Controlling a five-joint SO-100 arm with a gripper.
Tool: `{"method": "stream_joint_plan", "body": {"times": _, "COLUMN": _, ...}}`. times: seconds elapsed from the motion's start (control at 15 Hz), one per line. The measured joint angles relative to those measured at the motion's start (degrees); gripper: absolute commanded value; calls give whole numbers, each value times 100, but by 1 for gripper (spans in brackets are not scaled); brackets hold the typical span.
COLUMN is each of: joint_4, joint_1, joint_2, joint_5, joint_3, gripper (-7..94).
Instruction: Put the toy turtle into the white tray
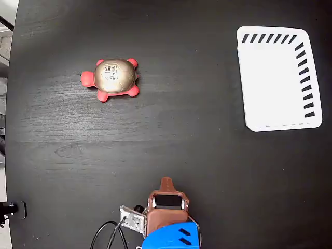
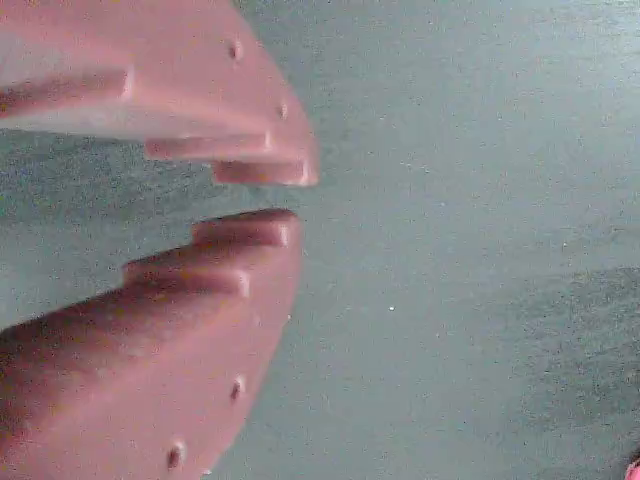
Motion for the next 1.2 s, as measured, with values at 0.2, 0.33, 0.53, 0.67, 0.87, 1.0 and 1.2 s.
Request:
{"method": "stream_joint_plan", "body": {"times": 0.2, "joint_4": -9, "joint_1": -334, "joint_2": 0, "joint_5": -343, "joint_3": 0, "gripper": 0}}
{"method": "stream_joint_plan", "body": {"times": 0.33, "joint_4": -255, "joint_1": -562, "joint_2": -193, "joint_5": -396, "joint_3": 0, "gripper": 0}}
{"method": "stream_joint_plan", "body": {"times": 0.53, "joint_4": -1151, "joint_1": -624, "joint_2": -2145, "joint_5": -589, "joint_3": -519, "gripper": 0}}
{"method": "stream_joint_plan", "body": {"times": 0.67, "joint_4": -1283, "joint_1": -624, "joint_2": -3489, "joint_5": -624, "joint_3": -1538, "gripper": 0}}
{"method": "stream_joint_plan", "body": {"times": 0.87, "joint_4": -1257, "joint_1": -826, "joint_2": -5229, "joint_5": -835, "joint_3": -3094, "gripper": 0}}
{"method": "stream_joint_plan", "body": {"times": 1.0, "joint_4": -1266, "joint_1": -940, "joint_2": -6574, "joint_5": -896, "joint_3": -4052, "gripper": 0}}
{"method": "stream_joint_plan", "body": {"times": 1.2, "joint_4": -1063, "joint_1": -1195, "joint_2": -8851, "joint_5": -844, "joint_3": -5774, "gripper": 0}}
